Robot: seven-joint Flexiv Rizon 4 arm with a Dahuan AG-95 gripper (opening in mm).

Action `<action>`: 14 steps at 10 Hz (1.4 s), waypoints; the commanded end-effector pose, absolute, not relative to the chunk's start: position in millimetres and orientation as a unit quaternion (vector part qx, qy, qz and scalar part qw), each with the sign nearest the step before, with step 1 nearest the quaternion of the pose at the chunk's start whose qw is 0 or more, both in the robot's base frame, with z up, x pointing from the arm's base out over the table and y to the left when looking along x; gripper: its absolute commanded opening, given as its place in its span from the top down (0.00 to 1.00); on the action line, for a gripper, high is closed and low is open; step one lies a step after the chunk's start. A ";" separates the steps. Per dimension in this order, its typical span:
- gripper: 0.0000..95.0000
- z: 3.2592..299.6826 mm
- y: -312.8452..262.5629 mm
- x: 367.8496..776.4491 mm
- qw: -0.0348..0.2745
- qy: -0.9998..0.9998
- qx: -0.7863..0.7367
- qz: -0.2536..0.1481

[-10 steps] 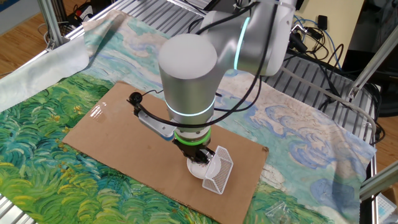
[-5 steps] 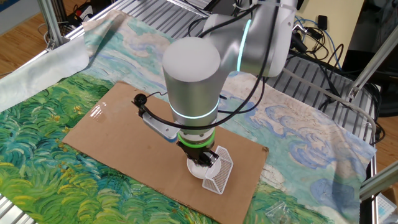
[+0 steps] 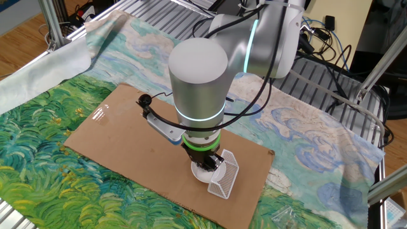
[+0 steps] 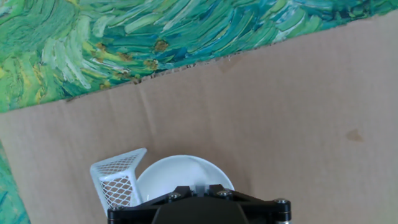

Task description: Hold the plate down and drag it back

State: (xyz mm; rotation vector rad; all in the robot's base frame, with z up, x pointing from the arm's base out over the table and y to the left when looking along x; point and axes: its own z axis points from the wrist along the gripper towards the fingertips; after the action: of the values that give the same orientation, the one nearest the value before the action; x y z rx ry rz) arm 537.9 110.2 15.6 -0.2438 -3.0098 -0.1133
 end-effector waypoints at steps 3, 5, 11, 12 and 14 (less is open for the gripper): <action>0.80 15.6 109.0 538.2 0.057 -0.994 -0.090 -0.028; 0.80 16.0 108.1 538.2 0.057 -0.994 -0.090 -0.027; 0.80 16.7 99.3 539.2 0.056 -0.994 -0.088 -0.019; 0.60 17.3 96.5 539.3 0.055 -0.994 -0.088 -0.018; 0.60 17.0 90.1 540.0 0.054 -0.995 -0.087 -0.016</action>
State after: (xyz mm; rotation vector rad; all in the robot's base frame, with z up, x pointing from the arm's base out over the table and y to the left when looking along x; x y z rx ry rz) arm 540.2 88.2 16.7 -0.2645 -3.0236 -0.0503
